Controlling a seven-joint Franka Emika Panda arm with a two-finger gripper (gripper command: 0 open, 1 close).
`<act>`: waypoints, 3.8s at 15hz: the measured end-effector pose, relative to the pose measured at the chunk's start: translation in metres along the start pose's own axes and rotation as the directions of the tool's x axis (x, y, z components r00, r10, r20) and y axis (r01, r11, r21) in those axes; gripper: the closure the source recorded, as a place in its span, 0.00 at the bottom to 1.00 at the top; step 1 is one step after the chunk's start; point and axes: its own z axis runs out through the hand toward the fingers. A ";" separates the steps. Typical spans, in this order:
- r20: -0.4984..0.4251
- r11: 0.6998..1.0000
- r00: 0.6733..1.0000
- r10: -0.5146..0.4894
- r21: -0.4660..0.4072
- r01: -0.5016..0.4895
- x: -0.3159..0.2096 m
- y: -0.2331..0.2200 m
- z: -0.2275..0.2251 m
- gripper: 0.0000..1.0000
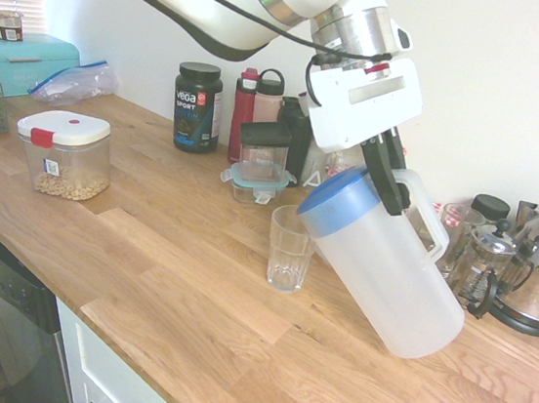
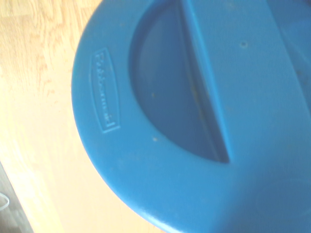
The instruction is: Pour me some water
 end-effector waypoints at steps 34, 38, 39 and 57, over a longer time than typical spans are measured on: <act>-0.238 0.696 0.790 0.564 0.652 -0.300 -0.146 0.090 -0.033 1.00; -0.166 0.520 0.679 0.715 0.775 -0.359 -0.178 0.090 -0.037 1.00; -0.124 0.479 0.649 0.750 0.779 -0.405 -0.185 0.090 -0.043 1.00; 0.070 0.279 0.438 0.896 0.680 -0.678 -0.026 -0.200 -0.197 1.00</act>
